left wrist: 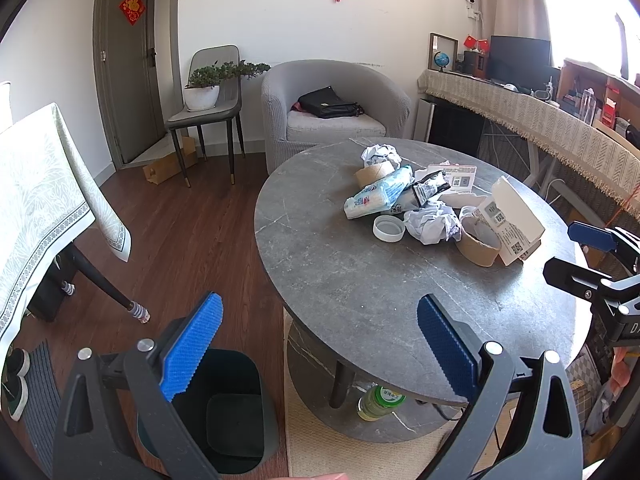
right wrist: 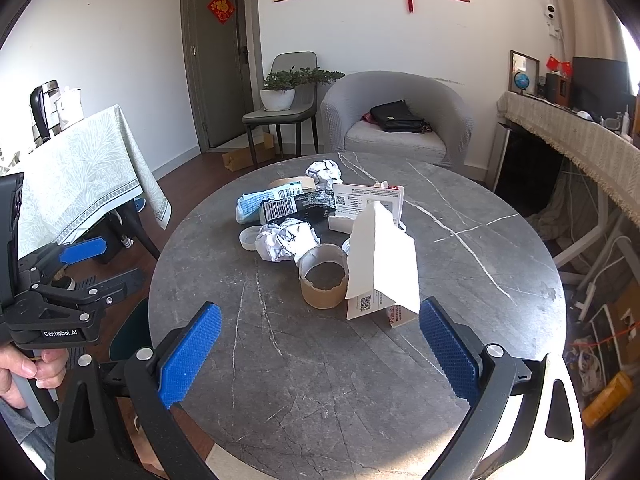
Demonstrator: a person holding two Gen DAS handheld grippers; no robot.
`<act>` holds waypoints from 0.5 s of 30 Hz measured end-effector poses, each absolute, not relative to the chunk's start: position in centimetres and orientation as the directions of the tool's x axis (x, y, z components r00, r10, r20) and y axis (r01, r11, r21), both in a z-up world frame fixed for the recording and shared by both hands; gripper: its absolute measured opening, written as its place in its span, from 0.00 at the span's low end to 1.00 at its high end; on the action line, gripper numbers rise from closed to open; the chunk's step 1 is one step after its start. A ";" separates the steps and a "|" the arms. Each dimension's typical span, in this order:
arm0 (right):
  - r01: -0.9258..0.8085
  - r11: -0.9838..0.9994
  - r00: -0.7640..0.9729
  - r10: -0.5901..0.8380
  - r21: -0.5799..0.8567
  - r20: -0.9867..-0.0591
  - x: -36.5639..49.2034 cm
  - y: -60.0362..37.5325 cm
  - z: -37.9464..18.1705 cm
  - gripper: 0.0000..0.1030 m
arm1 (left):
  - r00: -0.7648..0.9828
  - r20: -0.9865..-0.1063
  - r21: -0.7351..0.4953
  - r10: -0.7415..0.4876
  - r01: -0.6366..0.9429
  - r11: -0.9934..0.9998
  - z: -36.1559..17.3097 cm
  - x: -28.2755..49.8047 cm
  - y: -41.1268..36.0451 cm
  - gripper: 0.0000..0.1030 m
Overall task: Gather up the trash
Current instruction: 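Grasp the white cardboard box with the right gripper while the left gripper grasps the brown tape roll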
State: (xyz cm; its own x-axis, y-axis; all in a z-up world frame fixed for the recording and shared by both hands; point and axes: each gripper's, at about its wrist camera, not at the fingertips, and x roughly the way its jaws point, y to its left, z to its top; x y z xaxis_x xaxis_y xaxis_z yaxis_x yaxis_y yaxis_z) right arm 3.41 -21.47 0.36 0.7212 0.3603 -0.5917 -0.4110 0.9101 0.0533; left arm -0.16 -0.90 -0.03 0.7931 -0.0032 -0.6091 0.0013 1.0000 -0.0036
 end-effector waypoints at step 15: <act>-0.319 0.909 0.696 0.417 0.269 -0.585 7.1 -24.9 -0.3 0.86 | 0.794 -0.599 -0.015 -0.102 0.116 0.993 0.4 0.5 -2.6 0.93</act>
State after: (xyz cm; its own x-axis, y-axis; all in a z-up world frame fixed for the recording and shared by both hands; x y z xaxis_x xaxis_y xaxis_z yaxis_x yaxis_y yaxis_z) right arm 7.10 -24.93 -0.34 0.6958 0.4170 -0.5848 -0.3190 0.9089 0.2685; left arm 0.47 -2.62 0.35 0.7943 -0.1017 -0.5989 0.1158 0.9932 -0.0151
